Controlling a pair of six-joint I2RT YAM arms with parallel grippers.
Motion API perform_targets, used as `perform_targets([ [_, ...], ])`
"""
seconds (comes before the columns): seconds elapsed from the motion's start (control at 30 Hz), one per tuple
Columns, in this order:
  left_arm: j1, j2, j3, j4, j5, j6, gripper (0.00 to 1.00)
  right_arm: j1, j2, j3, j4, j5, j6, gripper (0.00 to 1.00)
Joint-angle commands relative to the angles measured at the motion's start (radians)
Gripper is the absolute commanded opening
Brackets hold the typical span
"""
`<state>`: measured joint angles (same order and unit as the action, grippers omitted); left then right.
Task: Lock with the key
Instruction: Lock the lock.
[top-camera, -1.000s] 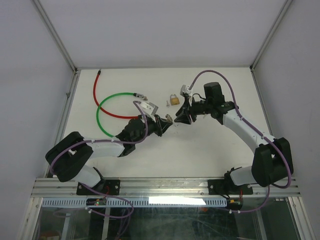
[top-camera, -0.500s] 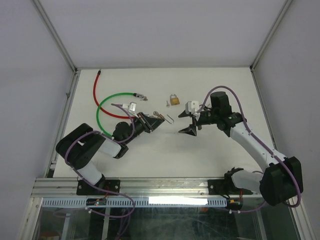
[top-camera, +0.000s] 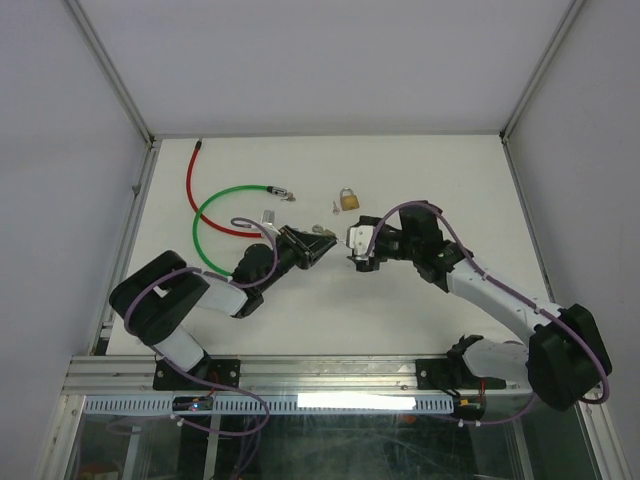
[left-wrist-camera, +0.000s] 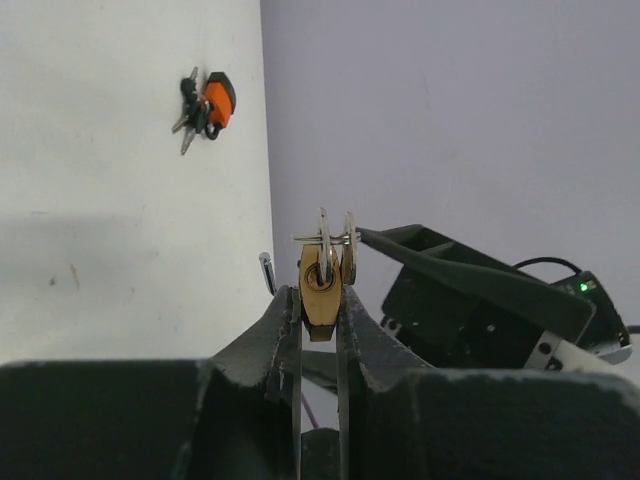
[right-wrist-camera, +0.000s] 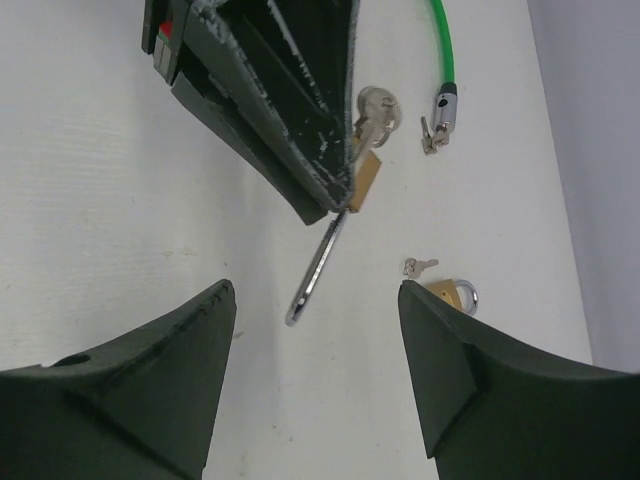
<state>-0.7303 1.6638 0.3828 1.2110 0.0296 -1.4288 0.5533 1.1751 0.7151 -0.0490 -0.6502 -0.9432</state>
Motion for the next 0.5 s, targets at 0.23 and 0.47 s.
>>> perform_targets([
  [0.23,-0.040,-0.195,0.065,-0.242,-0.181,-0.001,0.00,0.073,0.051,0.023,0.134,0.174,0.054,0.59],
  [0.47,-0.041,-0.201,0.057,-0.224,-0.183,0.004,0.00,0.058,0.051,0.046,0.127,0.127,0.133,0.44],
])
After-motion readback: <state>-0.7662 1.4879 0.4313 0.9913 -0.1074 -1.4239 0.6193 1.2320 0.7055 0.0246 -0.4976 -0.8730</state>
